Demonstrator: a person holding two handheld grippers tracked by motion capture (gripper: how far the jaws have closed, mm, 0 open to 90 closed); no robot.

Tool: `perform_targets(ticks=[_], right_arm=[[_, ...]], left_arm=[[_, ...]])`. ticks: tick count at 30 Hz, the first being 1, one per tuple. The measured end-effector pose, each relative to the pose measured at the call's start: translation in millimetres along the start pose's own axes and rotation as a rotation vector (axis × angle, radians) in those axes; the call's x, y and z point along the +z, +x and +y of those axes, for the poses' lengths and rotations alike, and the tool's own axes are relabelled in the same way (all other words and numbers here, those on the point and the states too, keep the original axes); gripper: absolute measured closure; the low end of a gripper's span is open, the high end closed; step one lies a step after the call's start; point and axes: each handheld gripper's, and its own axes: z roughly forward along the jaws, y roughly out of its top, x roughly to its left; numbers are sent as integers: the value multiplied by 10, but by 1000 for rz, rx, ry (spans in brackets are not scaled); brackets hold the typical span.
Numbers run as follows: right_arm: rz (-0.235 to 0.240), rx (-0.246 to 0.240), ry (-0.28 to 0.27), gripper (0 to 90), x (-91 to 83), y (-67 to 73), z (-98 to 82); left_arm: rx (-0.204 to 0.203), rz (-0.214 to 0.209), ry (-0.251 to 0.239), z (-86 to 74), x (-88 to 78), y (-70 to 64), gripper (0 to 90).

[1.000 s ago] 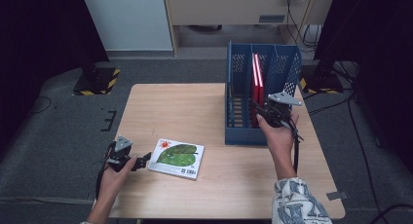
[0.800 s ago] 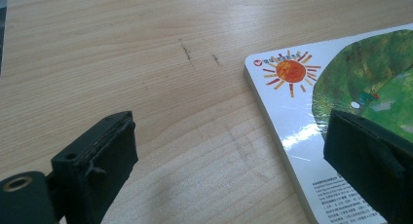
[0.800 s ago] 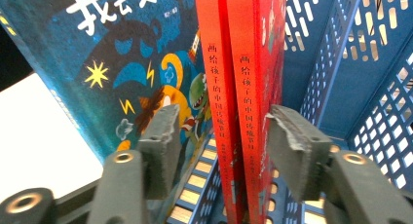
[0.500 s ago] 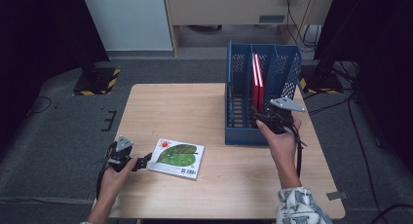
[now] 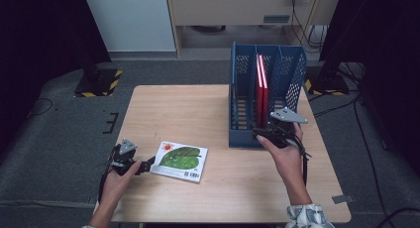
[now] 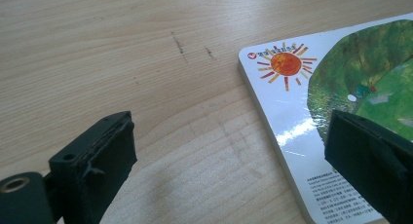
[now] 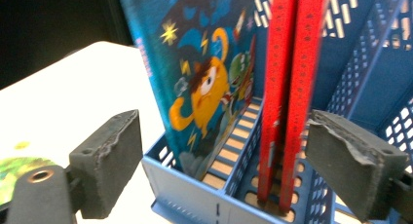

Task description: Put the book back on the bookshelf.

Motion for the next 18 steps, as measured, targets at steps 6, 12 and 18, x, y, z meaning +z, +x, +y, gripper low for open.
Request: perform_targets(ticks=[6,12,18], right_arm=[[17,-22,15,108,-23,94,-21],[45,-39,31,103,-41,194,-76],[84,-53,48,93,-49,316,-166]], left_arm=[[3,-4,0,1,4,-10,37],[12,-8,3,4,11,-24,38],[26,-12,11,5,17,-41,38]])
